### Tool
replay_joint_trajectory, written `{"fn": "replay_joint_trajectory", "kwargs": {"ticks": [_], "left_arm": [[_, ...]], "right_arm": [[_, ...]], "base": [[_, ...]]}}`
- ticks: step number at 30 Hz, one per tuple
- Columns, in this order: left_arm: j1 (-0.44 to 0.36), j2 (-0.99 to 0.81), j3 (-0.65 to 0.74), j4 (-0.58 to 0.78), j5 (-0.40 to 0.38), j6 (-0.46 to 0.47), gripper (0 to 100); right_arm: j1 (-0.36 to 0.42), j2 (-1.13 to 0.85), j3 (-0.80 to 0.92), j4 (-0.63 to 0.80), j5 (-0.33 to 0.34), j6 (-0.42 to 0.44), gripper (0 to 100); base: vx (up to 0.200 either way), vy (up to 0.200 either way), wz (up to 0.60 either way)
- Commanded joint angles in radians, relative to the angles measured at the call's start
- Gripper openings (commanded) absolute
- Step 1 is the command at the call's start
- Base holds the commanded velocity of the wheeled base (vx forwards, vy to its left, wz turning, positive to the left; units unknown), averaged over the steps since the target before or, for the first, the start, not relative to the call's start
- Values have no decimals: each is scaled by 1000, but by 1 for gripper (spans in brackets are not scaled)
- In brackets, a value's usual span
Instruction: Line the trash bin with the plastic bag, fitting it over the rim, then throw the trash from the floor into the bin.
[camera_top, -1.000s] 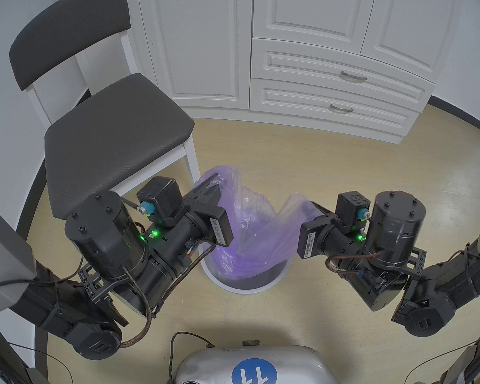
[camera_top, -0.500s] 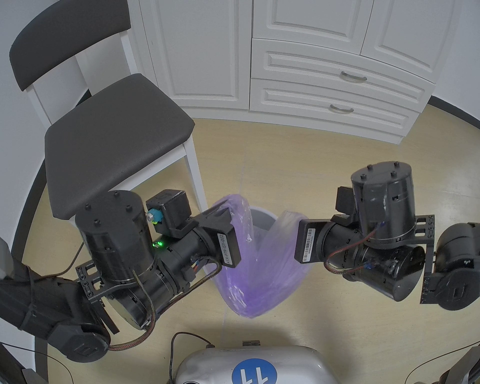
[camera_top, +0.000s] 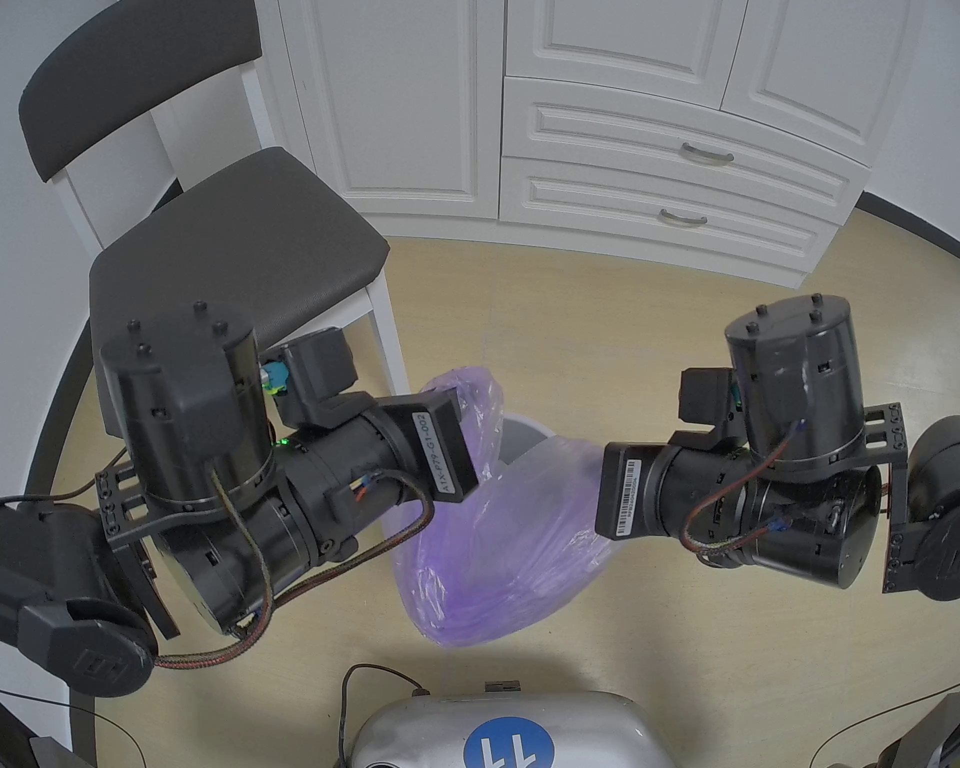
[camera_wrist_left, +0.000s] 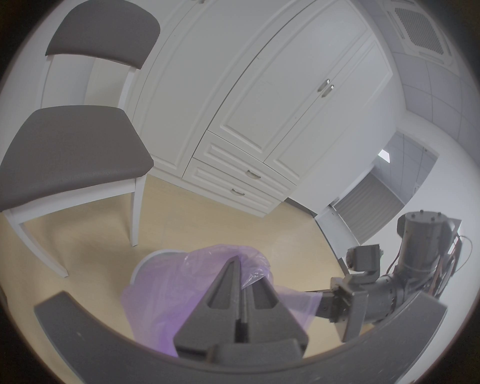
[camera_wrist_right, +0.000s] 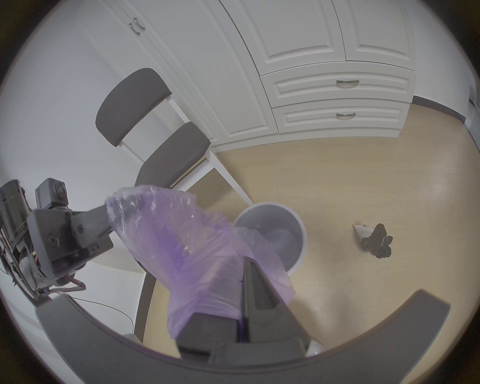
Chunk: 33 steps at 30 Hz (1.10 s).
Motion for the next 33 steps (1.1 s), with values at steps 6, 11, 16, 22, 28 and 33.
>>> {"fn": "replay_joint_trajectory", "kwargs": {"ticks": [6,11,16,22,28,33], "left_arm": [[-29,49,-3,-72,-1,-44,0],[-27,98,-6,-98,-1,-53,0],[-27,176,-9,-135,-1,-54,0],[-20,259,-19,-190,-1,-54,0],[22,385,-65,-244,-1,-56,0],[80,483,-129,-267,3,-96,0]], "right_arm": [[-10,102,22,-168,-38,-2,0],[-16,125,40,-248,-41,-6,0],[-44,153,42,-248,-30,-8,0],[-75,185,34,-251,-27,-6,0],[-171,332,25,-401,64,0,0],[-239,484,-3,-593,119,11,0]], "base": [[0,0,0],[0,0,0],[0,0,0],[0,0,0],[0,0,0],[0,0,0]]}}
